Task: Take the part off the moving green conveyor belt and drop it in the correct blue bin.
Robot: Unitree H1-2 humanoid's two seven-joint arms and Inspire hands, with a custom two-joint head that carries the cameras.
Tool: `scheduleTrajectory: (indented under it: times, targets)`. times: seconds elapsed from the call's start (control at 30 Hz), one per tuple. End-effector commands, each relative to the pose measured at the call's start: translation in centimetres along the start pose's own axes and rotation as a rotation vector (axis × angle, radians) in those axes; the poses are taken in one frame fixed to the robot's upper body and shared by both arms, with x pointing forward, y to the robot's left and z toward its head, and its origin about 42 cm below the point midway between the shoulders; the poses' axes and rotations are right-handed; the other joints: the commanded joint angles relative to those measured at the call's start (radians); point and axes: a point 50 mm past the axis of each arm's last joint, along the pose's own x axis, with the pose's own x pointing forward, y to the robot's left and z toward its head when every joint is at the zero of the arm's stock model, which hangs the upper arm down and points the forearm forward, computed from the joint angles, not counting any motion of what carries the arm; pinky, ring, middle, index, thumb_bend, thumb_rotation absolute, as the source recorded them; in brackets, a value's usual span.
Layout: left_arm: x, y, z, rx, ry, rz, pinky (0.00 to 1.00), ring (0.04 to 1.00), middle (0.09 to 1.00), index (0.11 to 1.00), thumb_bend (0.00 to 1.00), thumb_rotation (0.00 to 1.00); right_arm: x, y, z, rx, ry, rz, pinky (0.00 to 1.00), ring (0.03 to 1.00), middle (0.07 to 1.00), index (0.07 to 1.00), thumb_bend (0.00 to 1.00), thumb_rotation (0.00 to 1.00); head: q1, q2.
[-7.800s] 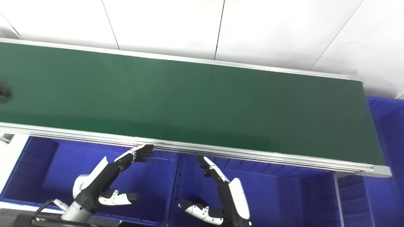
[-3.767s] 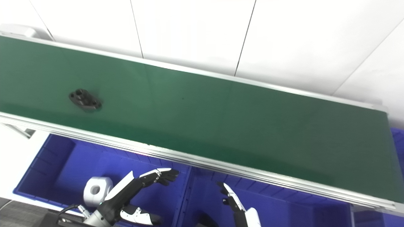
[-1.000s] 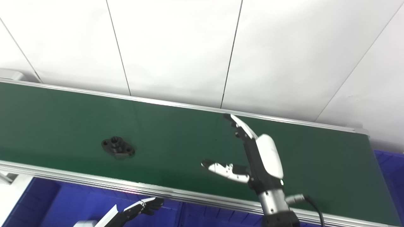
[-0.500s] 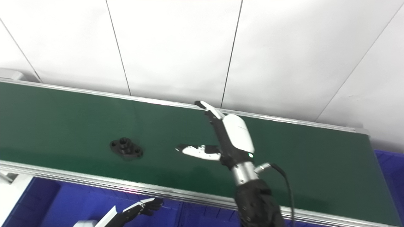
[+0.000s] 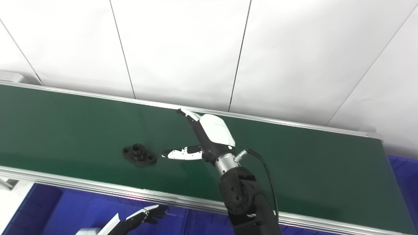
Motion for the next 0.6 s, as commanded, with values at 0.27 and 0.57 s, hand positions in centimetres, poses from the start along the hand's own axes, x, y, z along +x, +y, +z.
scheduleTrajectory:
  times: [0.27, 0.57]
  targets:
    - [-0.3, 0.5, 0.8, 0.0, -0.044, 0.003, 0.77, 0.826, 0.848, 0.854, 0.77, 0.66, 2.7, 0.0, 2.4, -0.06, -0.044, 0.015, 0.82, 0.864, 0.883, 0.887, 0.84, 0.47, 0.011, 0.008]
    - [-0.3, 0.4, 1.0, -0.008, -0.045, 0.008, 0.77, 0.824, 0.847, 0.854, 0.77, 0.65, 3.6, 1.1, 3.1, -0.137, -0.053, 0.057, 0.83, 0.859, 0.876, 0.874, 0.84, 0.45, 0.015, 0.017]
